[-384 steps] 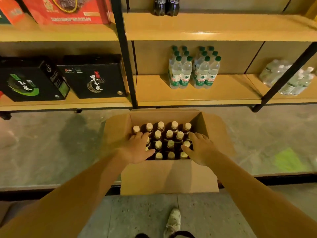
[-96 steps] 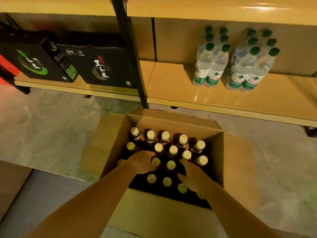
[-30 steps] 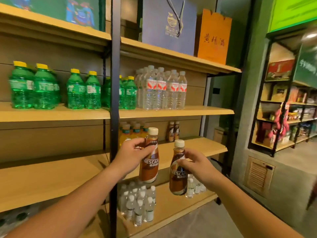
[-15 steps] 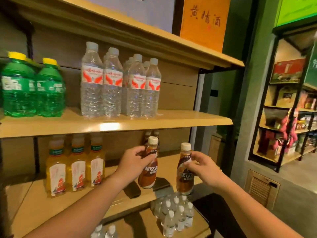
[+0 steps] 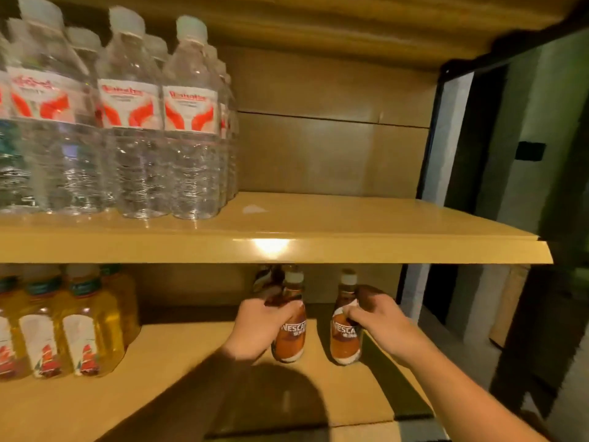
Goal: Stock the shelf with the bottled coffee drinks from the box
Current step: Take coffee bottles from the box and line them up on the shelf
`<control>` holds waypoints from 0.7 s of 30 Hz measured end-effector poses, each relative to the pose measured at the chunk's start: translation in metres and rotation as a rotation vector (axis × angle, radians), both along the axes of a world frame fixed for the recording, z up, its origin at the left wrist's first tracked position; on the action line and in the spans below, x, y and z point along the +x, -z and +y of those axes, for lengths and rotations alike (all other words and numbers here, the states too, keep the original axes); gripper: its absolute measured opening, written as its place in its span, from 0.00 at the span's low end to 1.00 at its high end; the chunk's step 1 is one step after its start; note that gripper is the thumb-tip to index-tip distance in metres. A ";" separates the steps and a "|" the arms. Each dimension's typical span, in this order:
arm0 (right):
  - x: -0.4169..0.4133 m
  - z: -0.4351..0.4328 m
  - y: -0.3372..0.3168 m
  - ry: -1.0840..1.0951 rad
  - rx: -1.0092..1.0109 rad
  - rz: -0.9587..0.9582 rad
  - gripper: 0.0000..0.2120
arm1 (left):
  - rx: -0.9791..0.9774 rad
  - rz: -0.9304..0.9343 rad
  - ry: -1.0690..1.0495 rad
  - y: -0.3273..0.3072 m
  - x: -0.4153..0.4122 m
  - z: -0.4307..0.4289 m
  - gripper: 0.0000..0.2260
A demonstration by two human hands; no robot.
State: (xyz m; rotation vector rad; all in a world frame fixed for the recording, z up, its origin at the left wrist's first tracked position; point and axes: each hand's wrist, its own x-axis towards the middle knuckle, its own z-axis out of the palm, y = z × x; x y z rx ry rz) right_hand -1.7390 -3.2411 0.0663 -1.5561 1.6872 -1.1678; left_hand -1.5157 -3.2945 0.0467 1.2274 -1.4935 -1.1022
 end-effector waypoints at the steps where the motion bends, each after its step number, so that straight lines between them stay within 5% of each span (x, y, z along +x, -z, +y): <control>1: -0.008 -0.012 0.005 -0.004 0.019 -0.012 0.05 | 0.039 -0.057 -0.030 0.004 -0.010 -0.011 0.14; 4: -0.025 -0.038 0.014 0.023 0.117 -0.038 0.16 | 0.135 -0.221 -0.062 0.013 -0.037 -0.035 0.18; 8: -0.042 -0.061 0.028 -0.019 0.125 -0.047 0.03 | 0.142 -0.471 -0.018 0.027 -0.059 -0.061 0.15; 10: -0.045 -0.062 0.026 -0.054 0.045 -0.081 0.12 | 0.158 -0.615 0.080 0.040 -0.064 -0.081 0.13; 15: -0.052 -0.065 0.033 -0.139 0.005 -0.011 0.12 | 0.102 -0.324 0.034 0.035 -0.072 -0.067 0.06; 18: -0.057 -0.060 0.049 -0.158 0.074 -0.067 0.22 | -0.066 -0.102 0.040 0.043 -0.065 -0.044 0.20; 21: -0.058 -0.060 0.070 -0.109 0.112 -0.044 0.32 | -0.152 -0.430 -0.074 0.065 -0.060 -0.041 0.26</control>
